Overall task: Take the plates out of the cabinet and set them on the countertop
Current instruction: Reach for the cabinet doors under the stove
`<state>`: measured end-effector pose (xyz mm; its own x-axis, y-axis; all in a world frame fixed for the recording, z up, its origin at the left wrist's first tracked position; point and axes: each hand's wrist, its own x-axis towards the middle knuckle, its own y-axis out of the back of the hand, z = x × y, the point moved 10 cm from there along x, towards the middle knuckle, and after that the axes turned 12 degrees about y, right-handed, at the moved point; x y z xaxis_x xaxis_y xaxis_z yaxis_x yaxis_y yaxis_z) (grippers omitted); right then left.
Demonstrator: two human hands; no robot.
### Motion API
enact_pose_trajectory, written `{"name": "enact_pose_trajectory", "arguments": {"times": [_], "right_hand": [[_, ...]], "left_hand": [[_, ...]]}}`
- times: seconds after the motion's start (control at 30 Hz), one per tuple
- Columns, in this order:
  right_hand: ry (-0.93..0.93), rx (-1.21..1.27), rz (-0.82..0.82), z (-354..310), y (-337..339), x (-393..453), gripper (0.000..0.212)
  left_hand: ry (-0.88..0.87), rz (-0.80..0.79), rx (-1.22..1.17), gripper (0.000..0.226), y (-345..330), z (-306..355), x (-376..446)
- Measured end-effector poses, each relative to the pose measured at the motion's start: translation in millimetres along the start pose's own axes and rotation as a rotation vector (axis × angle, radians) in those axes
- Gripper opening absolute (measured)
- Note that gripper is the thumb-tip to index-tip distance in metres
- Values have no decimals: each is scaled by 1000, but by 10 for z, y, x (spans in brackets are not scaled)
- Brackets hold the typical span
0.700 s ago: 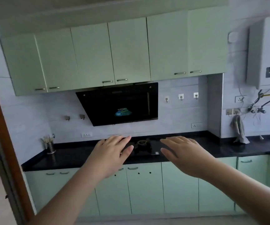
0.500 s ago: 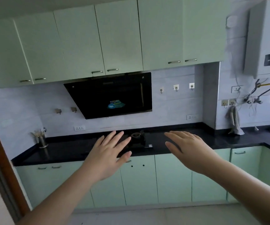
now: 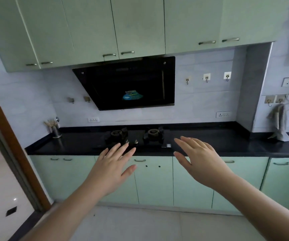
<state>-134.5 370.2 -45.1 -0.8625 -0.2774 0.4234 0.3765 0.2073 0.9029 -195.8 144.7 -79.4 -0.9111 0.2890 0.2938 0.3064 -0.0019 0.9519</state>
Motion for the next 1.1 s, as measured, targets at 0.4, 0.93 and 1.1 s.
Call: {"name": "enact_pose_trajectory", "arguments": {"times": [0.4, 0.93, 1.1], "right_hand": [[74, -3, -61, -608, -1173, 1510, 63], [63, -9, -148, -661, -2445, 2655, 69], [16, -8, -180, -82, -2854, 2861, 65]], "left_hand": [[57, 33, -19, 74, -566, -1205, 859], [-32, -16, -60, 73, -1727, -1937, 1996], [-62, -27, -64, 72, -2155, -1862, 2524]]}}
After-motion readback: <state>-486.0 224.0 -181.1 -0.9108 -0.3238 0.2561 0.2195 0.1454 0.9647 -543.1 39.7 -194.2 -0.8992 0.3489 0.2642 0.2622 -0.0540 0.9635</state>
